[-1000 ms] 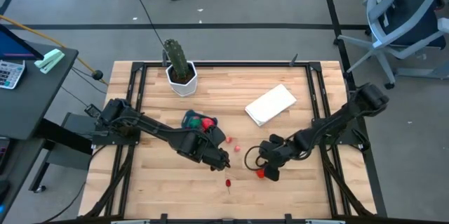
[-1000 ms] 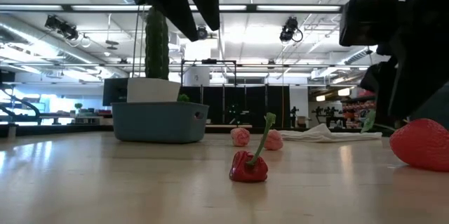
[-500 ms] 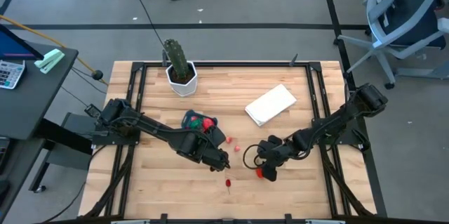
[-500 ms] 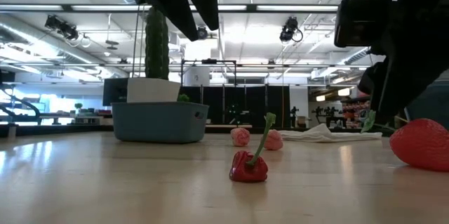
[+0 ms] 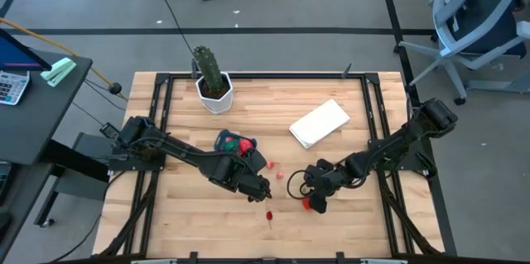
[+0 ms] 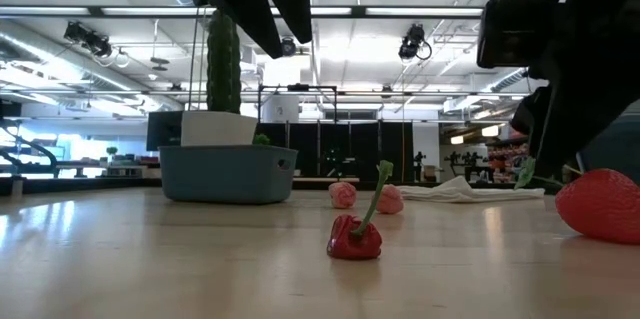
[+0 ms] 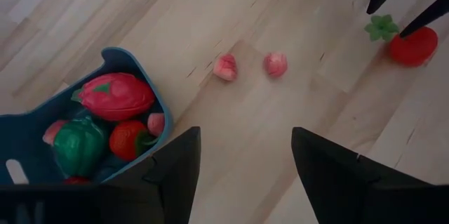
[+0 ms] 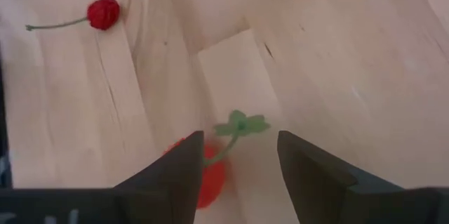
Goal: Pick and placing Produce into tupperware
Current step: Put the red strawberry into the blue bin
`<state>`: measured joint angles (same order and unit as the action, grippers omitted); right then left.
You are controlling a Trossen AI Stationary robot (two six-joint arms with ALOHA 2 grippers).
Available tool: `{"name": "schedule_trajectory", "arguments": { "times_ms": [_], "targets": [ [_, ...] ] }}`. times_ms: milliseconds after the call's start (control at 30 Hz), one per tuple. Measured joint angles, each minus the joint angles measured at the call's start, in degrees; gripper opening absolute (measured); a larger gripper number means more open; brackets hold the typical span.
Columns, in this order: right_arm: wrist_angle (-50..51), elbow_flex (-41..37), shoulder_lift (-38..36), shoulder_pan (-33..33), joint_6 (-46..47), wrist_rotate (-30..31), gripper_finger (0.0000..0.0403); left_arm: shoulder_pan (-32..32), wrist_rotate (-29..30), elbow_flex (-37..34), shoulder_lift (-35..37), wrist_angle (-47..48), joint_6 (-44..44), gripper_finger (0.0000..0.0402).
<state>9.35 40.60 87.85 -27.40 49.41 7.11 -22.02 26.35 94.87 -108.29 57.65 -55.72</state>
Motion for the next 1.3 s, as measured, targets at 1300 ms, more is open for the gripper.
{"name": "schedule_trajectory", "arguments": {
  "times_ms": [1300],
  "targets": [
    [8.81,0.0,-4.09,-6.0,8.23,-5.84,0.019,0.06,0.04,0.0,0.01,0.48,1.3,0.0229]
  ]
}}
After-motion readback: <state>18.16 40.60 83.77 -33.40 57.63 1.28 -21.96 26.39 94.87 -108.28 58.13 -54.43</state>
